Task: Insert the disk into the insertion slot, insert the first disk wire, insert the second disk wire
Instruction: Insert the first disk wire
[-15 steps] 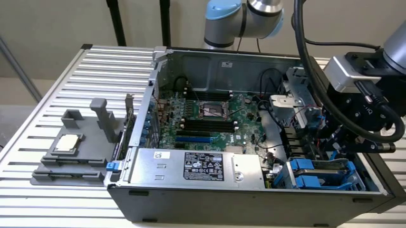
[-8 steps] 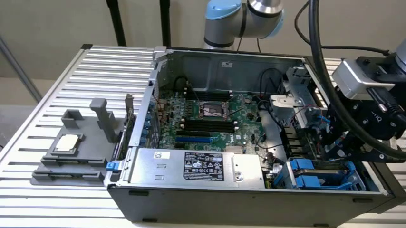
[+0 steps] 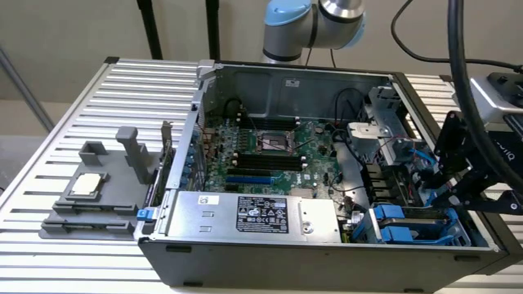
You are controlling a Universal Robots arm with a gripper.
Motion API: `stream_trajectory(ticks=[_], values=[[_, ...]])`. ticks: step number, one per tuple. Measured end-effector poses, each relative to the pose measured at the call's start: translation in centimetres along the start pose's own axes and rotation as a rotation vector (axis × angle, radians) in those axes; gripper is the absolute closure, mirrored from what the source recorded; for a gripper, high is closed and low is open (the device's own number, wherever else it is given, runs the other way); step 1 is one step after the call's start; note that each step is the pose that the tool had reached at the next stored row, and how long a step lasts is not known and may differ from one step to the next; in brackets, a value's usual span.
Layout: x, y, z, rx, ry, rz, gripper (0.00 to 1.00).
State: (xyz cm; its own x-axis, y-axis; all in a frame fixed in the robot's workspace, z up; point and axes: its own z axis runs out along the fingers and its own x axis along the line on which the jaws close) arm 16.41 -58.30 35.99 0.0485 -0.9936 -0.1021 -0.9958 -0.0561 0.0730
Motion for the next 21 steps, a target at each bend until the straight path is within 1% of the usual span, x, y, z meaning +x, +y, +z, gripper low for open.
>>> stream_trajectory(ticks=[2,5,9,12,14,15,18,21], values=[[0.2,-0.64,-0.07,-0.0027,-0.0041,0.000,0.67],[0.6,-1.26,-0.12,-0.0081,-0.0065,0.000,0.67],[1.2,-1.63,0.00,-0.0198,-0.0081,0.001,0.67],[1.3,-1.82,0.32,-0.0262,-0.0093,-0.002,0.67],[1.4,-1.88,0.48,-0.0278,-0.0098,-0.008,0.67],[1.4,-1.89,0.54,-0.0280,-0.0111,-0.011,0.67],[1.4,-1.94,0.70,-0.0286,-0.0186,-0.020,0.67],[1.4,-2.01,0.84,-0.0290,-0.0281,-0.030,0.67]])
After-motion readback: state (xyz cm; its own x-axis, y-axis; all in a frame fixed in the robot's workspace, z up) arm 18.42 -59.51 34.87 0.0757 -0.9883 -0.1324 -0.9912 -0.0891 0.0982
